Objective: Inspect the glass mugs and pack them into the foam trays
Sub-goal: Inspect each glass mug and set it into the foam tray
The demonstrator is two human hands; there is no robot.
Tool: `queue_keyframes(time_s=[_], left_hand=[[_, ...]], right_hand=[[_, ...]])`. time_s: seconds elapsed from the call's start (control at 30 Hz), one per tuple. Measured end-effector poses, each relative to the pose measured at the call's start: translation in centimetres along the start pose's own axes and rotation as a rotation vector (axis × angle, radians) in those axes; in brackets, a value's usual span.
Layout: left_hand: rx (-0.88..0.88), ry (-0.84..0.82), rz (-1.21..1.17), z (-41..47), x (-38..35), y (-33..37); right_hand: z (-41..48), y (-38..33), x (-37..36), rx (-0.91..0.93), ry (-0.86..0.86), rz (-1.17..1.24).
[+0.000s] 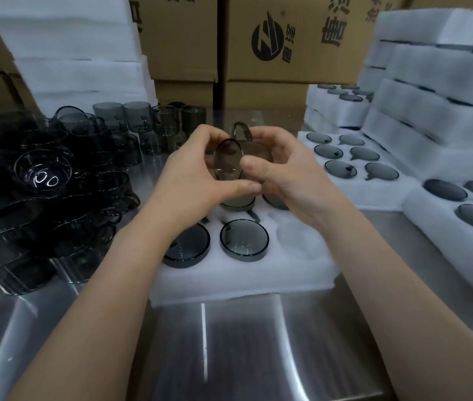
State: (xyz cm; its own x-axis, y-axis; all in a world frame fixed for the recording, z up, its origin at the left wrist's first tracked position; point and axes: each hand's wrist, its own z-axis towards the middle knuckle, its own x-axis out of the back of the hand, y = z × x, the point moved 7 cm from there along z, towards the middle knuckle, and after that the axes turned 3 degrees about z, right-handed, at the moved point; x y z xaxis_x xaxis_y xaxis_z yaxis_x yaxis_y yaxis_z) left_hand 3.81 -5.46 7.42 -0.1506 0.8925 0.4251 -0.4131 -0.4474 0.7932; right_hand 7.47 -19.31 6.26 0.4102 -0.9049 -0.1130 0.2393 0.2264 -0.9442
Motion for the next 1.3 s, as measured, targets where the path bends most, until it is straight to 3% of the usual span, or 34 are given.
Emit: queue_keyframes(time_s=[0.17, 0.3, 0.4, 0.67, 0.8, 0.97, 1.3], left_hand=[[-0.072, -0.022, -0.093, 0.0, 0.2, 0.7], [-0.049, -0.112, -0.101, 0.0, -0.3, 0.4], [-0.071, -0.145, -0.033, -0.2, -0.9, 0.5], [-0.214, -0.046, 0.136, -0.6, -0.4, 1.9], [-0.252, -0.011, 0.109, -0.6, -0.1, 2.1], [-0.202, -0.02, -0.042, -0.2, 0.6, 1.3], [-0.105, -0.082, -0.482, 0.1, 0.5, 0.4]], right_hand=[[0.1, -0.5, 0.2, 0.032, 0.012, 0.002], [-0.1, -1.6, 0.8, 0.159, 0.111, -0.225], [0.0, -1.1, 0.8, 0.128, 0.117, -0.316], [0.1, -1.2, 0.1, 0.109, 0.116, -0.376], [0.0, -1.3, 0.1, 0.075, 0.099, -0.282], [-0.3, -1.0, -0.1, 0.003, -0.072, -0.066], [-0.8, -1.6, -0.4, 0.032, -0.308, 0.109]])
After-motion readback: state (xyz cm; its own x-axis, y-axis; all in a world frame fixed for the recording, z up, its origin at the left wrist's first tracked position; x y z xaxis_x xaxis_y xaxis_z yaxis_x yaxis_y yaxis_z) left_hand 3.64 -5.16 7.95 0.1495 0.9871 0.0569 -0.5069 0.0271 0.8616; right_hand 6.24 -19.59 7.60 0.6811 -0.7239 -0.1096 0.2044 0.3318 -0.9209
